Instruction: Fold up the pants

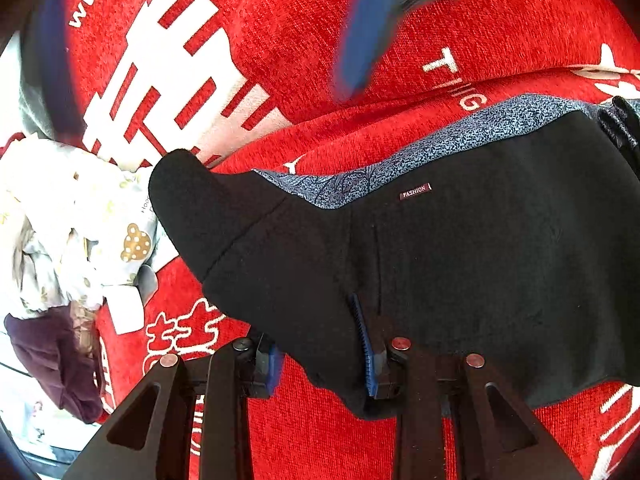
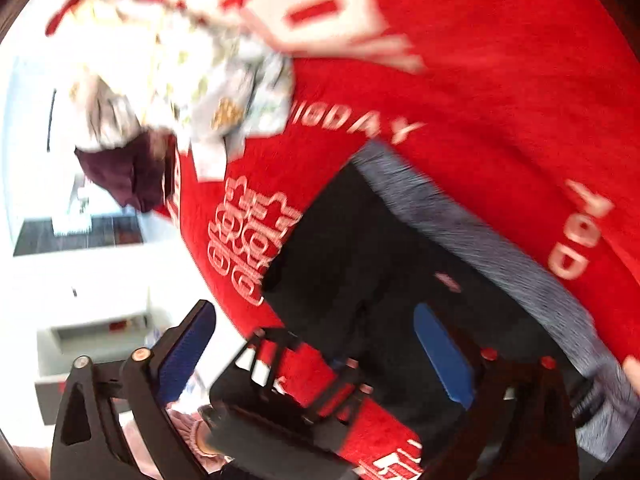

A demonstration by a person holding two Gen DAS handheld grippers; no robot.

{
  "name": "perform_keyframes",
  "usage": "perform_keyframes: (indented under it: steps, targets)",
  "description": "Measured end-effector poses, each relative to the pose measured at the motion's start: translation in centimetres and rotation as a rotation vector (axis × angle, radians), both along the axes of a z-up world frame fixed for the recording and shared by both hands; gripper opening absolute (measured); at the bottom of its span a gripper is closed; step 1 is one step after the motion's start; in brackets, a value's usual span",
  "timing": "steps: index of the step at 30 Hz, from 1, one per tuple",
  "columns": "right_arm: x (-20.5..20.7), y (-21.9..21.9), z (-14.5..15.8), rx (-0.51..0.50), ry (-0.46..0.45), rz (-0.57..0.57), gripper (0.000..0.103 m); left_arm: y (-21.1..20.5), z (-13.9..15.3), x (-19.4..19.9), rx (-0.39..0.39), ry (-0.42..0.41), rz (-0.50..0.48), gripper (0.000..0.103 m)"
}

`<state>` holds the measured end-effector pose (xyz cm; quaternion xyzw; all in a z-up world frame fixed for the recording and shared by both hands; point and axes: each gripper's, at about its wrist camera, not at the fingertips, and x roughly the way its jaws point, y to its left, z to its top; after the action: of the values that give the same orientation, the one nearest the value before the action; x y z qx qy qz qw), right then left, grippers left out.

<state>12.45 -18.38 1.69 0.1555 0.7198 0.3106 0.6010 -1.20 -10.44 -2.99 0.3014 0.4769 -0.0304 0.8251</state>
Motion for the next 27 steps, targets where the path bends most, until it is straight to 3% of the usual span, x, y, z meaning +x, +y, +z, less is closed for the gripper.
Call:
perform_keyframes:
  steps: [3,4,5,8,14,19,27]
  targets:
    - [0.3,3.2,-2.2,-0.019,0.087,0.069,0.083,-0.4,0.5,-0.2,0.01,-0.015,-0.01,0.032]
    - [0.2,3.8,-3.0,-0.037,0.112,0.083,0.067,-0.3,0.6,-0.4,0.013,-0.02,-0.014,0.032]
    - [0.3,4.3,-3.8,-0.058,0.133,0.086,0.04,-0.3,0.7,-0.5,0.014,-0.02,-0.014,0.032]
    - [0.2,3.6,-4.2,-0.063,0.114,0.04,0.024,-0.1,1.2,-0.4,0.0,-0.012,-0.001,0.032]
    - [-2.2,-2.3,-0.1,0.102,0.003,-0.05,0.023,-2.5,5.1,-1.7,-0.019,-0.085,-0.054,0.032]
    - [-4.7,-9.5,4.5,0.248,-0.086,-0.174,0.023,-6.8,10.4,-3.1,-0.077,-0.144,-0.126,0.033]
    - [-11.0,-22.4,9.4,0.329,-0.215,-0.362,0.024,-16.3,15.0,-6.0,-0.17,-0.163,-0.271,0.033]
